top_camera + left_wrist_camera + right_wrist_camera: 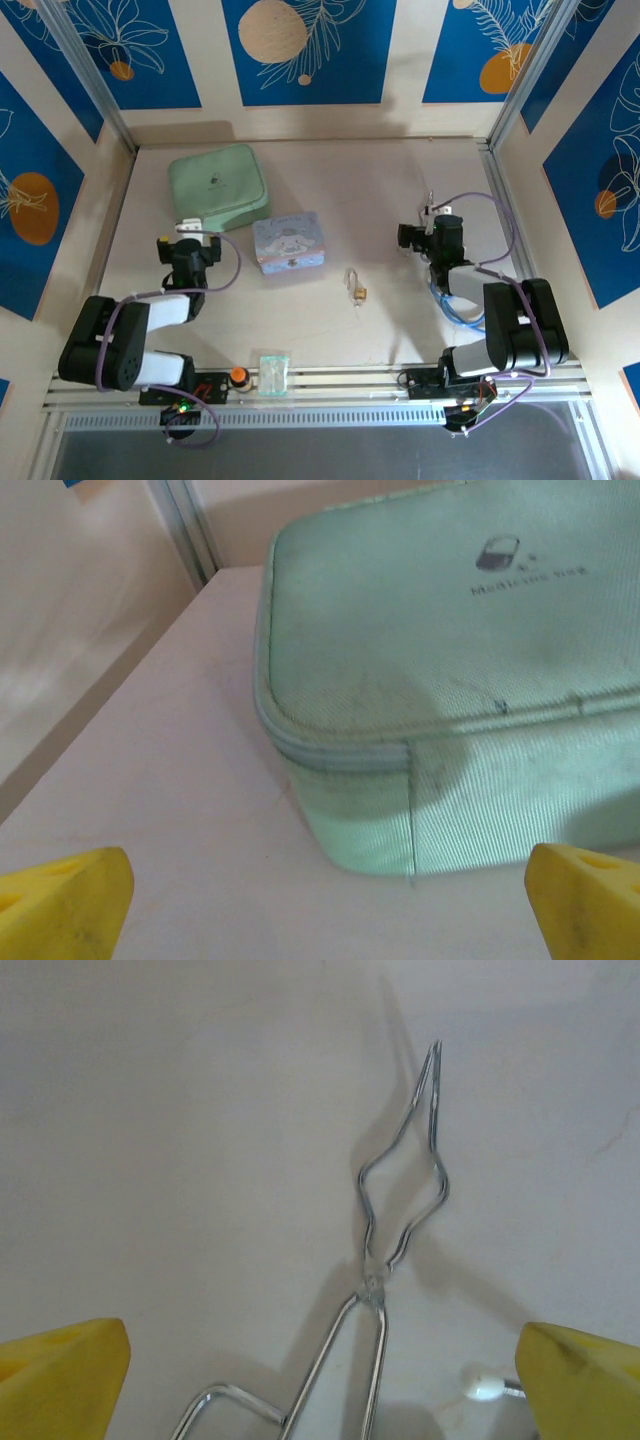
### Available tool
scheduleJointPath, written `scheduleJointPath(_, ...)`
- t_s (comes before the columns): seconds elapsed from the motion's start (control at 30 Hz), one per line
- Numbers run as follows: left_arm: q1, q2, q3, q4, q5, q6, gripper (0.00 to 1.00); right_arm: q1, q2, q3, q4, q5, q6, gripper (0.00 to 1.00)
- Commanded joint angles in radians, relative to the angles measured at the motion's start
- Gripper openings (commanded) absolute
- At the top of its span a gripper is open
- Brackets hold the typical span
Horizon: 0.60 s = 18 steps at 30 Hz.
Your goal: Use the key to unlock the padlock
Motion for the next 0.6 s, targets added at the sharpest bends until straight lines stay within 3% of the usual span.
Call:
scheduleJointPath(0.0, 0.045, 0.054, -0.018, 0.141, 0.145, -0.049, 1.00, -0.020, 0.066, -0.044, 0.224, -0.081, 0.005, 0.99)
scheduleJointPath(0.07, 0.047, 0.039, 0.001, 0.092, 0.139, -0.056, 1.00, -0.010, 0.105, -0.058, 0.296, -0.093, -0.016, 1.00)
scheduleJointPath(0.17, 0.047, 0.052, 0.020, 0.069, 0.158, -0.047, 1.00, -0.027, 0.101, -0.043, 0.258, -0.131, -0.010, 0.99)
scheduleJointPath(0.23, 0.047, 0.082, 0.037, 0.058, 0.235, -0.022, 1.00, -0.028, 0.098, -0.043, 0.249, -0.133, -0.010, 0.99)
scheduleJointPath(0.3, 0.048, 0.173, 0.036, 0.176, 0.287, 0.008, 1.00, -0.027, 0.096, -0.043, 0.248, -0.133, -0.009, 0.99)
scheduleJointPath(0.33, 0.047, 0.125, 0.039, 0.079, 0.282, -0.004, 1.00, -0.026, 0.097, -0.046, 0.253, -0.130, -0.012, 0.99)
scheduleJointPath(0.4, 0.047, 0.161, 0.022, 0.192, 0.278, 0.001, 1.00, -0.024, 0.097, -0.046, 0.254, -0.124, -0.011, 0.99)
scheduleJointPath(0.47, 0.049, 0.136, 0.048, 0.083, 0.282, -0.009, 1.00, -0.026, 0.095, -0.045, 0.249, -0.129, -0.011, 0.99)
scheduleJointPath(0.57, 0.048, 0.147, 0.068, 0.069, 0.294, 0.002, 1.00, -0.027, 0.096, -0.043, 0.250, -0.131, -0.010, 0.99)
